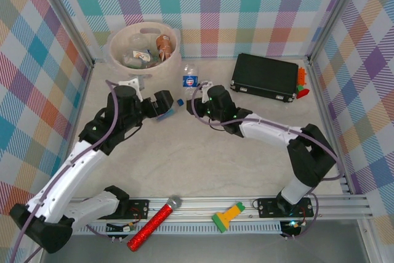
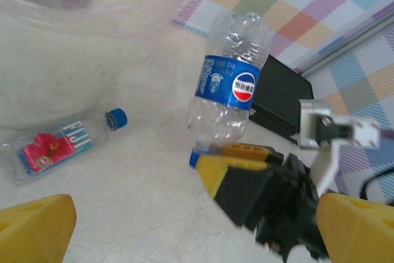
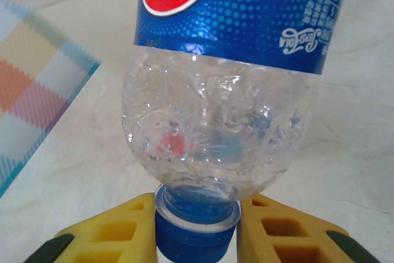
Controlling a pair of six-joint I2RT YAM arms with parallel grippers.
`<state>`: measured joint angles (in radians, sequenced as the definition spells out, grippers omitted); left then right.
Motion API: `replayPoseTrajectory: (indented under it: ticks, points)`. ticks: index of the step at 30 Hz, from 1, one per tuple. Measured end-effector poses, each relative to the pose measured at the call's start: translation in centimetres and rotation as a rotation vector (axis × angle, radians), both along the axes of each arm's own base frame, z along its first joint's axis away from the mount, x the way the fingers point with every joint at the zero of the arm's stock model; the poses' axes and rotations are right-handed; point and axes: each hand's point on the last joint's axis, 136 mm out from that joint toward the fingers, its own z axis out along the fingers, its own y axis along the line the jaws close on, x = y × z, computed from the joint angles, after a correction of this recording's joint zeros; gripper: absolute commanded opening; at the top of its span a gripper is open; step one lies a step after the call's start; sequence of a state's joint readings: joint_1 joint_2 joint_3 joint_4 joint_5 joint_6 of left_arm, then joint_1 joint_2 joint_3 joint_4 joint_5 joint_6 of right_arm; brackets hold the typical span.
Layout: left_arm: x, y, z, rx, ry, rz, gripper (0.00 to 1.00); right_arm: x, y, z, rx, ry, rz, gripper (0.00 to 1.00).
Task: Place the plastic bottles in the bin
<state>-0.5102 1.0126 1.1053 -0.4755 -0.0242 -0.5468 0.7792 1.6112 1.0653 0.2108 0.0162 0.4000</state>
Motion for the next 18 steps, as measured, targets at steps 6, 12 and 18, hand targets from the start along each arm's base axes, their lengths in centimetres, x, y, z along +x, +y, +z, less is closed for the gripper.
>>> replayPoseTrajectory:
  ticks: [6, 12, 18]
  points:
    - [1.6, -2.1, -0.3, -0.01, 0.025, -0.055, 0.93, -4.0, 0.9, 2.1, -0.033, -0.108, 0.129, 0.31]
    - [3.0, -4.0, -0.5, -0.019, 0.039, -0.11, 0.89, -6.1, 0.8, 4.1, -0.036, -0.177, 0.193, 0.31]
    - [3.2, -5.4, -0.6, -0.037, 0.043, -0.156, 0.86, -7.2, 0.9, 4.3, -0.053, -0.193, 0.229, 0.31]
